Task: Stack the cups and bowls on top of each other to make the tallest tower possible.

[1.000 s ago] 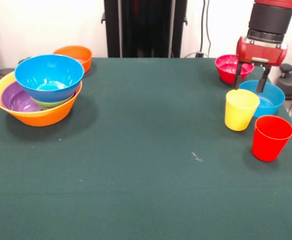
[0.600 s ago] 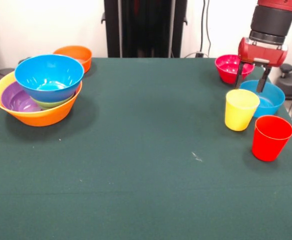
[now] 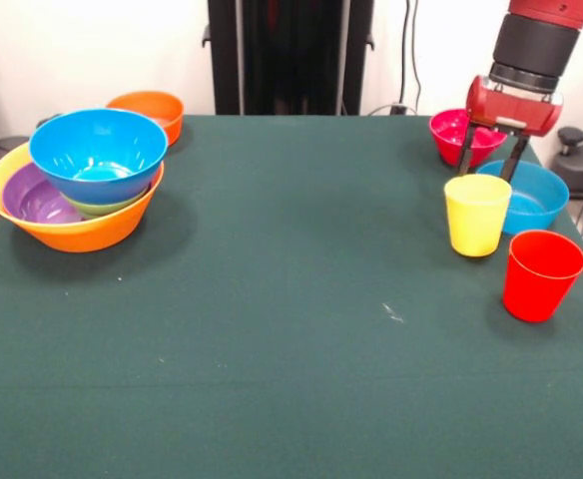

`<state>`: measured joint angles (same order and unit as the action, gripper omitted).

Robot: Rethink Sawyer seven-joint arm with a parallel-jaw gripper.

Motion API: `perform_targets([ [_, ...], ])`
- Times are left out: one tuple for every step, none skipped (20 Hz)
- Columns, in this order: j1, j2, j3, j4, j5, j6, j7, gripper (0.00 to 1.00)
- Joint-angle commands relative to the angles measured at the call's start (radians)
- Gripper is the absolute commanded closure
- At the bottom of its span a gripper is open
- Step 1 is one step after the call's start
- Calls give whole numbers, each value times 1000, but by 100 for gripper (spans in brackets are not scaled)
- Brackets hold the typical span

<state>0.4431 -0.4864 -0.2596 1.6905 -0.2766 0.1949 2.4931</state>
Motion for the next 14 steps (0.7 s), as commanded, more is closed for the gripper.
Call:
perform_targets([
  [16, 94, 46, -107, 20, 81, 49, 0],
  [20, 99, 43, -115, 20, 87, 46, 0],
  [22, 102, 41, -122, 22, 93, 45, 0],
  [25, 104, 40, -128, 24, 97, 44, 0],
  [26, 104, 40, -132, 27, 102, 43, 0],
  [27, 104, 40, -134, 29, 105, 43, 0],
  [28, 104, 40, -137, 31, 108, 44, 0],
  [28, 102, 41, -138, 32, 110, 43, 0],
  [27, 100, 43, -140, 33, 112, 41, 0],
  [26, 98, 46, -140, 35, 113, 42, 0],
  [26, 97, 47, -142, 36, 115, 42, 0],
  [27, 96, 48, -142, 38, 115, 44, 0],
  [25, 94, 51, -145, 40, 119, 44, 0],
  [23, 93, 54, -148, 42, 123, 43, 0],
])
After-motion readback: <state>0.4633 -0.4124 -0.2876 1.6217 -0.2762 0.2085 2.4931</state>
